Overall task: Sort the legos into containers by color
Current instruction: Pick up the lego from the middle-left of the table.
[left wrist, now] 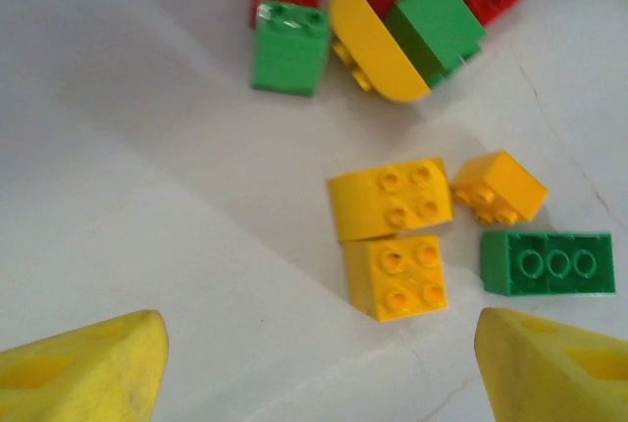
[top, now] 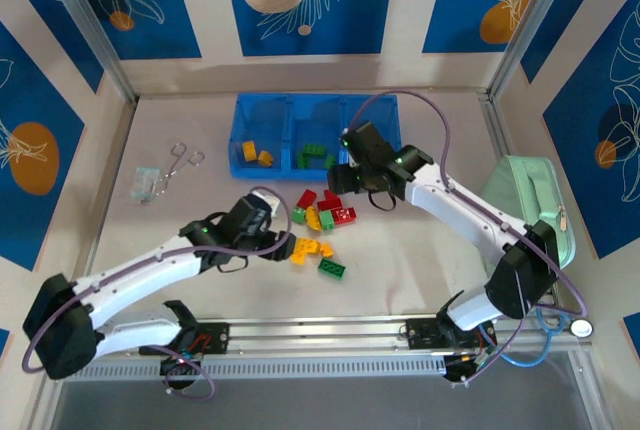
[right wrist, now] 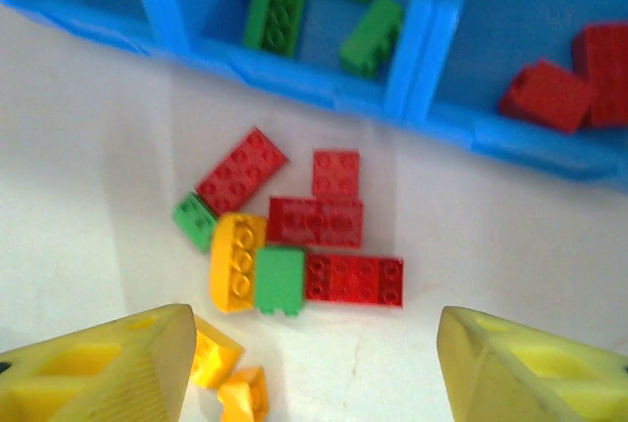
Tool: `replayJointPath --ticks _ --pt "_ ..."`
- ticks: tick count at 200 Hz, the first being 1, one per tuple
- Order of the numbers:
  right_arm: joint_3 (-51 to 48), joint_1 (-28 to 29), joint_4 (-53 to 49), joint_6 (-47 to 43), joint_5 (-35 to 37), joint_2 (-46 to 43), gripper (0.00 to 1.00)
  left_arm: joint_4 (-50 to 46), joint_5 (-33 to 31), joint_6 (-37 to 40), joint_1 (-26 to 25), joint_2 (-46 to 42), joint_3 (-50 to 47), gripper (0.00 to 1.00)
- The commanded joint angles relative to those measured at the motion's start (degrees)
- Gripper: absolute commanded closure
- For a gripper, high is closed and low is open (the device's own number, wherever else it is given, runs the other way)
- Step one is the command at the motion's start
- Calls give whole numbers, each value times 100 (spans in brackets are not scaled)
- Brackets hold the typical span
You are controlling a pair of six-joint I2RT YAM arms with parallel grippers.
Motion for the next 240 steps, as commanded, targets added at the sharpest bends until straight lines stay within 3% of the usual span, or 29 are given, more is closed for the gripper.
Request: replayJointPath --ticks 1,58,181,194,216,240 --pt "-550 -64 326 408 -112 -481 33 -15 -229 -54 -414 442 321 19" --pt "-1556 -281 473 636 -181 -1266 33 -291 -427 -146 -970 1727 894 23" --pt "-2338 -629 599 777 -330 -1984 34 -262 -546 -348 -1020 2610 1209 41" --pt "-2357 -629 598 777 -337 -2011 35 -258 -576 -352 -1020 2699 1259 45" --pt "-2383 -629 557 768 -289 -2106 35 -335 -705 -366 -1020 2730 1299 62" --pt "-2500 -645 578 794 -256 -2240 35 -424 -757 -352 -961 2561 1308 68"
